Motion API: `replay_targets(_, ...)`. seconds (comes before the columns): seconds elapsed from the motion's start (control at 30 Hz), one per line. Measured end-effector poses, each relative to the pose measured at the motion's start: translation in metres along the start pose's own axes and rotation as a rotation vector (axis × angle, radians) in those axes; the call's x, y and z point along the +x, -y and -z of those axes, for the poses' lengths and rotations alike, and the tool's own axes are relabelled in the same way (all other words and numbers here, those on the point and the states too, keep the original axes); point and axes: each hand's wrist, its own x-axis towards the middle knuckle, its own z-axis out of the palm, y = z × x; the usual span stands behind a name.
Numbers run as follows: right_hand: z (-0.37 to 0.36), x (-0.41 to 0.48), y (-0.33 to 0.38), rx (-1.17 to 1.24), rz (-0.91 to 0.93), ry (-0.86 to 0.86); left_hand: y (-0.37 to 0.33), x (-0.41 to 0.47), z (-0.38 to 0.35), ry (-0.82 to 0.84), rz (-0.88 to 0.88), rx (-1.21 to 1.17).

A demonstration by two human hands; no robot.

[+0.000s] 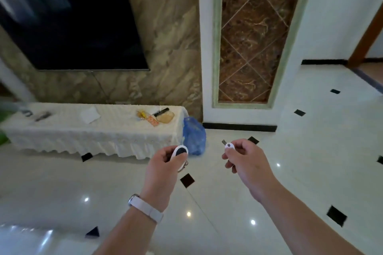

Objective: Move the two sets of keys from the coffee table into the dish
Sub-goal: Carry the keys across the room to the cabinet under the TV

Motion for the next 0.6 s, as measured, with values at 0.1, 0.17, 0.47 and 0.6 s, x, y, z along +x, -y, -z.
replay_targets(0.1,-0.035,0.041,0.004,-0.032,-0.001,0.035,0.005,0.047,0.014,-0.045,0.022,-0.040)
replay_targets(0.17,-0.061,0.072,0.007,-0.068,-0.007,0.055,0.010,0.085,0.024,-0.070,0.038,-0.069)
replay_targets(0.47,-0.176,0.207,0.047,-0.155,-0.032,0.065,-0.005,0.252,0.077,-0.047,0.069,-0.030)
replay_targets(0.6,-0.212,0.249,0.065,-0.166,-0.054,0.082,-0.014,0.306,0.092,-0.048,0.075,-0.035)
